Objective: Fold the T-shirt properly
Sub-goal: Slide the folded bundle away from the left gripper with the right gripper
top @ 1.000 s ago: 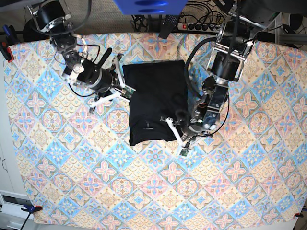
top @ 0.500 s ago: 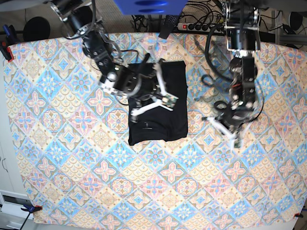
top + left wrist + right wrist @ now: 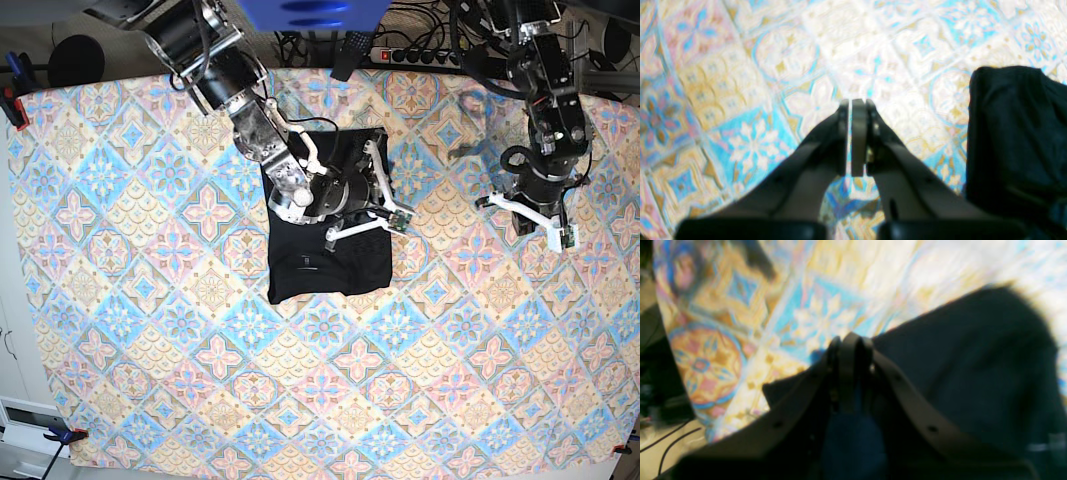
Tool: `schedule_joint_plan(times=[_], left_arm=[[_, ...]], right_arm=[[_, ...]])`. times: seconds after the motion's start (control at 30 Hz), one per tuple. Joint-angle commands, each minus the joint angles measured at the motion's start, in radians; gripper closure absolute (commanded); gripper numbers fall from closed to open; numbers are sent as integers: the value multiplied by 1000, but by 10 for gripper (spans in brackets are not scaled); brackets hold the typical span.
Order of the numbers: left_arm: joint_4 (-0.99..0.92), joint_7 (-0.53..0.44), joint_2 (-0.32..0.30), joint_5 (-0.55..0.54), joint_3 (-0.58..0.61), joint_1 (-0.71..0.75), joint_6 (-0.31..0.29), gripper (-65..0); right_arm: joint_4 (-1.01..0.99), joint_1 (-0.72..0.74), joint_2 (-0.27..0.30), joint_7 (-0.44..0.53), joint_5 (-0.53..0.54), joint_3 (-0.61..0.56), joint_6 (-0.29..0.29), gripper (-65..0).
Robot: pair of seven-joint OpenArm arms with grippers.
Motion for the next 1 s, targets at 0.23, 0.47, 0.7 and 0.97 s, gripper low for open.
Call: schedule_joint_plan(times=[0.23,0.47,0.7,0.97], left_arm=[[19,-22,-9,-35,-23,10,-2,-1],[19,-22,-11,-35,-23,10,-2,-1],[19,-22,-8,-35,-16,7,-2,-1],[20,-22,-6,-35,-18,5,-3,-1]], right_arm=[[-268,74,-49,174,11,8,1,-20],[-287,68,17,179,8,123,1,-5],[-291,69,115,194,8,259,1,-5],[-291,74,234,205,8,287,1,-6]])
